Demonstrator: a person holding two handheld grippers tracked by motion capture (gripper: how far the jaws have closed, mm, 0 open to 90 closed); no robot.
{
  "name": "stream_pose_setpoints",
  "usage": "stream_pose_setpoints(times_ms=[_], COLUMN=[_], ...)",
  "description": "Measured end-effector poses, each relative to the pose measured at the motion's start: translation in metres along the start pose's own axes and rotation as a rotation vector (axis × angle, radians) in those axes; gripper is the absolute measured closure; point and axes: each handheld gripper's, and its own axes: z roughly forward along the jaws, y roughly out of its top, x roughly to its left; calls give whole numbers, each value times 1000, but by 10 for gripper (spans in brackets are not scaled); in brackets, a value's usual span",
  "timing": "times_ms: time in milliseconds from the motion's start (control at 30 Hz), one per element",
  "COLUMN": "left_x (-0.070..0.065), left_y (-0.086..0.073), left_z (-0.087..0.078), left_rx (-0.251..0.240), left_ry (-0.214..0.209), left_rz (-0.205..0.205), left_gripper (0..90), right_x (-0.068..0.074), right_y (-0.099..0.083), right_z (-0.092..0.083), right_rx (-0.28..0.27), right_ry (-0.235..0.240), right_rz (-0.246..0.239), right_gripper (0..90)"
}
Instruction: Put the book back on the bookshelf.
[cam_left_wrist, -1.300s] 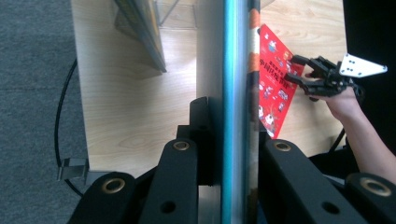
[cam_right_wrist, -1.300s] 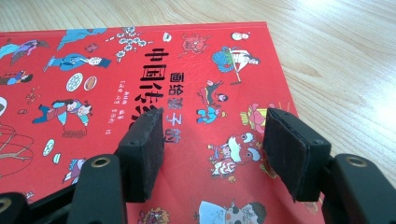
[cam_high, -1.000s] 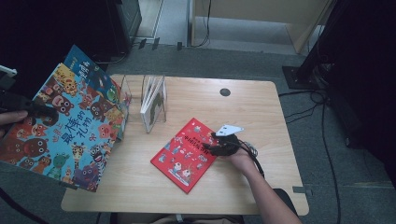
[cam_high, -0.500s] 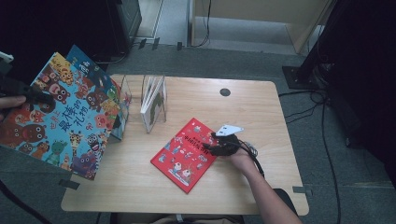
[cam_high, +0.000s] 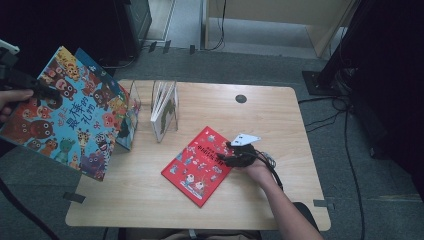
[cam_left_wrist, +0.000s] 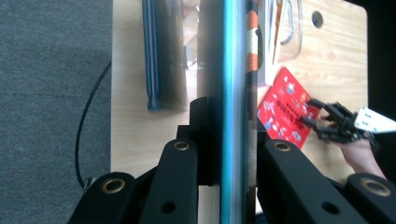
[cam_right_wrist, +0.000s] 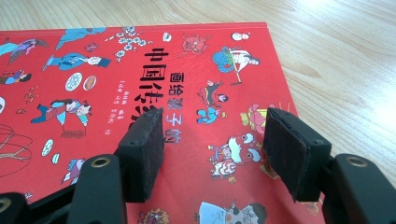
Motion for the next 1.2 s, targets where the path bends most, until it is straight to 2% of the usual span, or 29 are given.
stream_pose_setpoints(times_ms=[233, 467, 733, 867, 900, 1033, 1200], left_x=[3, 6, 4, 6, 5, 1, -2], left_y=[20, 39, 51, 57, 59, 61, 64], left_z=[17, 40, 59, 71, 75, 81, 88], left_rx=[-20, -31, -41, -29, -26, -22, -16], left_ry=[12, 33, 32, 28, 30, 47, 48], left_rz=[-10, -20, -16, -23, -11, -5, -3], left_gripper=[813, 814, 813, 813, 812, 811, 805], right_x=[0, 1, 6, 8, 8, 10, 11], right_y=[0, -1, -2, -2, -4, -7, -10], right_z=[0, 0, -2, -5, -7, -10, -14], right_rx=[-2, -9, -2, 16, 12, 3, 8], right_ry=[0, -9, -8, -7, -8, -14, -16], right_rz=[2, 4, 7, 9, 10, 10, 22], right_gripper=[387, 386, 390, 397, 399, 401, 402])
